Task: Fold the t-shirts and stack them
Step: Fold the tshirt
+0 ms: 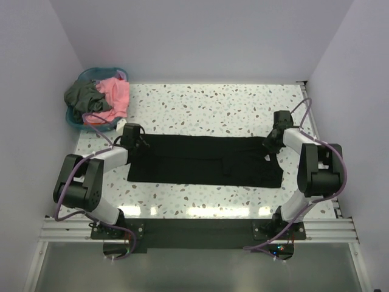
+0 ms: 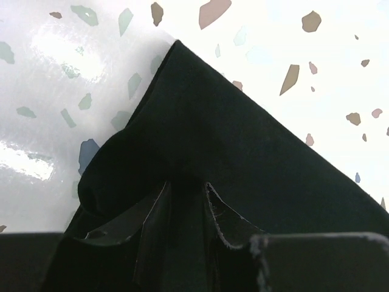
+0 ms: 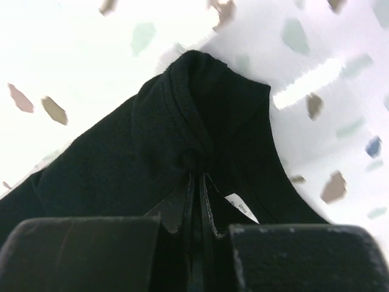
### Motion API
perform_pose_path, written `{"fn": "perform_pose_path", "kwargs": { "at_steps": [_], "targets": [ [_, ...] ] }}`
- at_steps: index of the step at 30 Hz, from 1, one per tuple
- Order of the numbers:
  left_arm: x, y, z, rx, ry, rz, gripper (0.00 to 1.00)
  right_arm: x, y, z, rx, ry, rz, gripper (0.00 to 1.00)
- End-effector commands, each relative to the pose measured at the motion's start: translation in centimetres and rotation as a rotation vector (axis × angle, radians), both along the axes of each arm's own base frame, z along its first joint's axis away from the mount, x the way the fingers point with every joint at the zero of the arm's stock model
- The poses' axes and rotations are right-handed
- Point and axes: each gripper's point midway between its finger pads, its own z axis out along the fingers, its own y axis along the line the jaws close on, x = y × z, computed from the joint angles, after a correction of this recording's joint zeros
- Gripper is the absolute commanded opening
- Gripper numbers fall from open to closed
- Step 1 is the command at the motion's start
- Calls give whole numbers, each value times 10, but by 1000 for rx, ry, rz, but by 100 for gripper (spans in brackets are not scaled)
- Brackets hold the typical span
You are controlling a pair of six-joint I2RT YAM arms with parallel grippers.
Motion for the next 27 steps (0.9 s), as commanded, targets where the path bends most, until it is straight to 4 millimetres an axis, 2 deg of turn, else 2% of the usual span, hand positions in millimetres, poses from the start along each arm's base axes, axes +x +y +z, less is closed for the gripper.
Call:
{"fn": "perform_pose_path", "kwargs": {
  "at_steps": [1,3,4,5,6,7,8,9,10,11,12,14,15,16,17,18,19,20,21,22,24,25,26,27],
  "targets": [
    [-7,3,-10,18,25,41,31,32,0,-4,6,-11,47,7],
    [-24,1,-20,-4,55,71,31,47,5,-8,22,-8,75,11],
    [-29,-1,-18,-19,49,79,31,68,10,4,33,-30,108,12],
    [-43,-6,-26,-37,70,84,31,74,14,-16,45,21,124,13],
    [-49,-10,-27,-46,75,81,31,84,23,-18,57,25,157,14],
    [-53,-15,-26,-59,72,74,31,111,23,-1,57,-9,178,15],
    [-63,-24,-29,-69,85,60,31,117,37,-25,60,45,218,15],
    [-73,-26,-33,-64,118,53,31,130,51,-25,53,41,258,18],
    [-81,-31,-34,-76,127,49,31,160,59,-6,36,1,305,18],
    [-90,-40,-35,-77,144,16,31,165,74,-30,16,55,353,20],
    [-96,-46,-35,-84,151,0,31,205,86,-1,-9,-42,390,25],
    [-114,-61,-34,-91,178,-46,32,217,104,0,-66,-18,495,30],
    [-120,-66,-33,-93,186,-60,32,221,105,-31,-88,32,519,37],
    [-131,-75,-29,-100,194,-92,32,245,111,0,-110,-62,557,43],
    [-136,-80,-26,-106,195,-113,34,251,115,0,-107,-86,576,49],
    [-140,-85,-22,-111,189,-134,35,258,113,14,-129,-125,573,57],
    [-137,-92,-9,-120,152,-172,37,264,111,16,-149,-155,571,70],
    [-140,-95,-2,-106,148,-210,39,266,110,24,-159,-183,570,78],
    [-136,-97,8,-95,126,-235,42,267,108,42,-184,-229,560,84],
    [-125,-98,30,-51,76,-280,44,266,105,52,-199,-242,548,93],
    [-109,-100,56,-1,-2,-336,51,263,99,70,-224,-255,531,96],
    [-95,-102,79,51,-66,-380,52,258,97,76,-223,-245,516,97],
    [-84,-109,92,65,-120,-416,54,255,95,99,-225,-275,495,97],
    [-76,-115,101,84,-153,-459,54,251,93,107,-227,-279,477,97]
  ]
}}
